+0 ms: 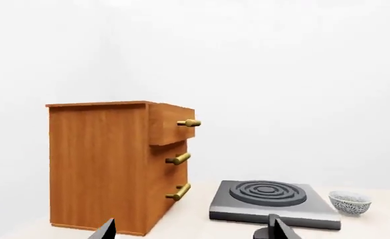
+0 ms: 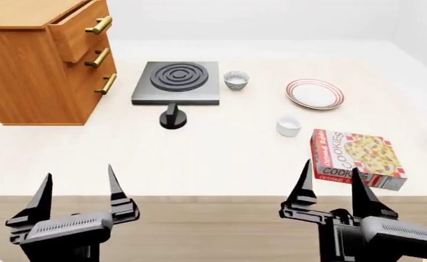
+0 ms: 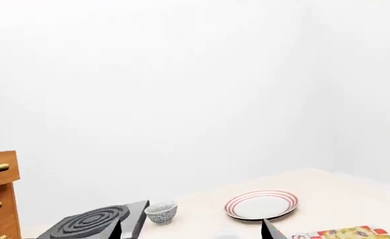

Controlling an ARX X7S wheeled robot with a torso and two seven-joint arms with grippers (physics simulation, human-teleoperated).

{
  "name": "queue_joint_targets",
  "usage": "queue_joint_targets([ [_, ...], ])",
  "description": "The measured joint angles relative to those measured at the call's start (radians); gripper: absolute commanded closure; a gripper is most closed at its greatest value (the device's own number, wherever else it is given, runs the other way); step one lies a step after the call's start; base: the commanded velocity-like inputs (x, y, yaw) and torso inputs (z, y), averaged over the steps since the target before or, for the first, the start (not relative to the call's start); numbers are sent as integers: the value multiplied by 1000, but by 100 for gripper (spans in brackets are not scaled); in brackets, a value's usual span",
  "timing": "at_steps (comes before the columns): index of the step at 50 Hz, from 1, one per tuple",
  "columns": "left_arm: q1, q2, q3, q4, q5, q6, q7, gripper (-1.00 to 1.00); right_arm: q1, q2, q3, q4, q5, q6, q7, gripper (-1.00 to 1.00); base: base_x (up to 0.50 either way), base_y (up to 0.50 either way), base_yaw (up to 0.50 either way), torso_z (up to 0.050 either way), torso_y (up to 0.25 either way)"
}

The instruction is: Pick the akita bowl next to the cookies box and place it on the plate.

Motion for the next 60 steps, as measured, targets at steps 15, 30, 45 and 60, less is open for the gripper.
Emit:
queue_joint_targets([
  [15,21,-20,-52,63,-9,89,-81,-100,-8,17,34,-67,116,-92,20,-100,0,-500,0,0,0],
  [30,28,-35,-56,74,-16,111,-119,-100,-12,38,28,-81,159,-122,34,-100,0,-500,0,0,0],
  [45,33,-49,-44,81,-18,113,-142,-100,-15,57,14,-85,176,-137,45,-100,0,-500,0,0,0],
  [60,34,-61,-32,79,-22,115,-158,-100,-20,75,-6,-97,168,-150,52,-100,0,-271,0,0,0],
])
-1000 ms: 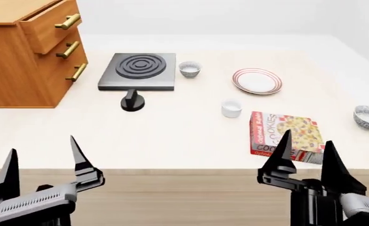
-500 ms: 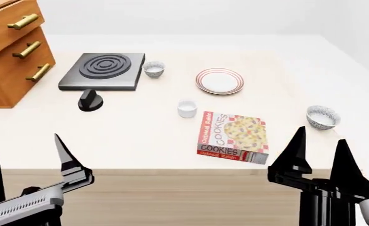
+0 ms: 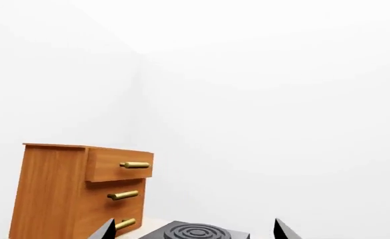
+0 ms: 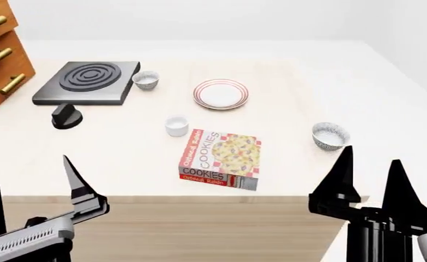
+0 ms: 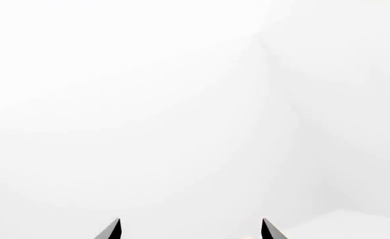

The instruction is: Pick the akita bowl next to the cookies box and place it on the plate.

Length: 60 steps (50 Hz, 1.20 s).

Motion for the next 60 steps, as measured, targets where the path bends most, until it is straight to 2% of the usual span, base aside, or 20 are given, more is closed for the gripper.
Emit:
queue_joint_targets([
  [42,-5,-33,32,-25,-9,8,-30,-100,-10,36,-43,-35,1,13,36,-100,476,-29,0,0,0],
  [60,-6,-43,42,-36,-10,18,-44,-100,-11,48,-57,-34,-7,7,45,-100,500,-187,0,0,1],
])
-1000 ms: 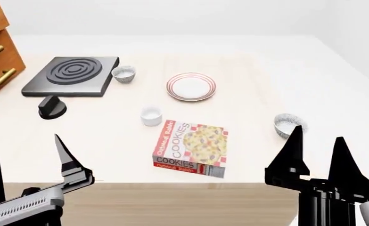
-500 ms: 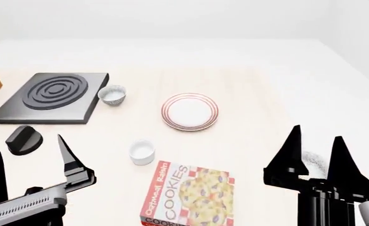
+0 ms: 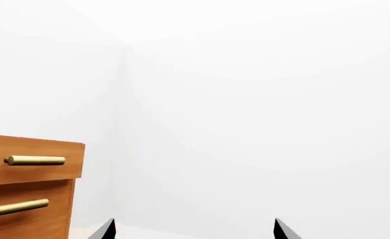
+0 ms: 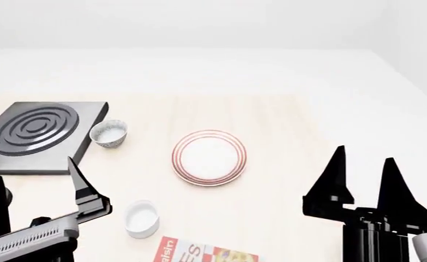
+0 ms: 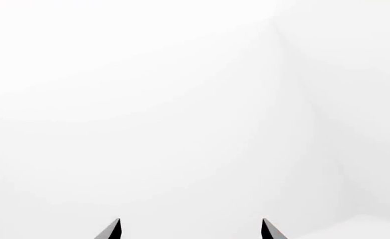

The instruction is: Pick the akita bowl next to the cookies box and place it on the plate.

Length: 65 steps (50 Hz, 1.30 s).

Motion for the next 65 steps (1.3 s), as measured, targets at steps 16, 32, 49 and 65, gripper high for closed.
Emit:
queue_joint_targets([
  [16,11,-9,5,37,1,-13,-14,-100,-5,7,-14,2,-17,-14,5,-100,184,-87,0,0,0],
  [32,8,-15,12,39,24,-30,-35,-100,-7,12,-25,9,-27,-28,10,-100,0,0,0,0,-250],
  [49,7,-23,17,16,9,0,-45,-100,-5,24,-28,-3,-26,-13,31,-100,0,0,0,0,-147],
  [65,9,-31,25,24,-9,-12,-46,-100,31,196,73,-211,11,255,120,-100,0,0,0,0,0],
])
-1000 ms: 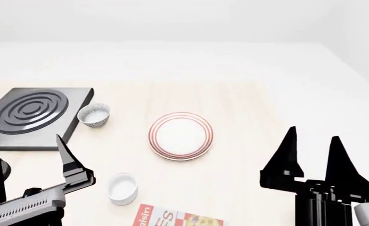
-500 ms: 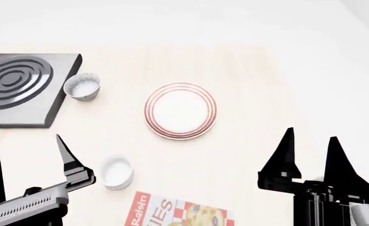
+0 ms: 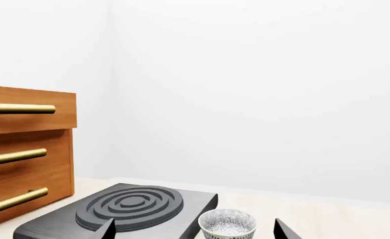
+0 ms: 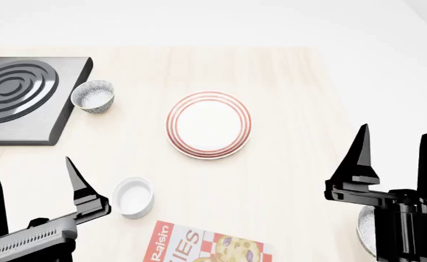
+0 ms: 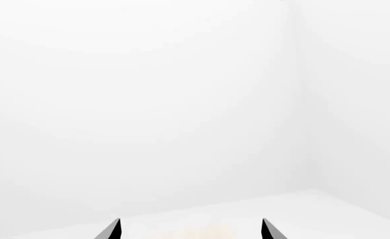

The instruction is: Pick the akita bowl next to the cookies box and place it on the plate.

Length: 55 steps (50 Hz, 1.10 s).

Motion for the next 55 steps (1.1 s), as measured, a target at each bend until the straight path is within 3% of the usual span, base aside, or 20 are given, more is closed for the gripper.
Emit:
queue_joint_targets([
  [19,-3,-10,13,12,10,-27,-10,-100,-58,398,406,-130,302,533,143,-100,0,0,0,0,0],
  [28,-5,-15,18,14,16,-38,-15,-100,-90,628,628,-99,510,846,124,-100,0,0,0,0,0],
  [41,-9,-18,35,9,24,-45,-19,-100,-193,830,864,-24,676,1202,-170,-100,0,0,0,0,0],
  [55,-7,-23,55,12,33,-52,-18,-100,-219,915,1020,54,845,1455,-334,-100,0,0,0,0,0],
])
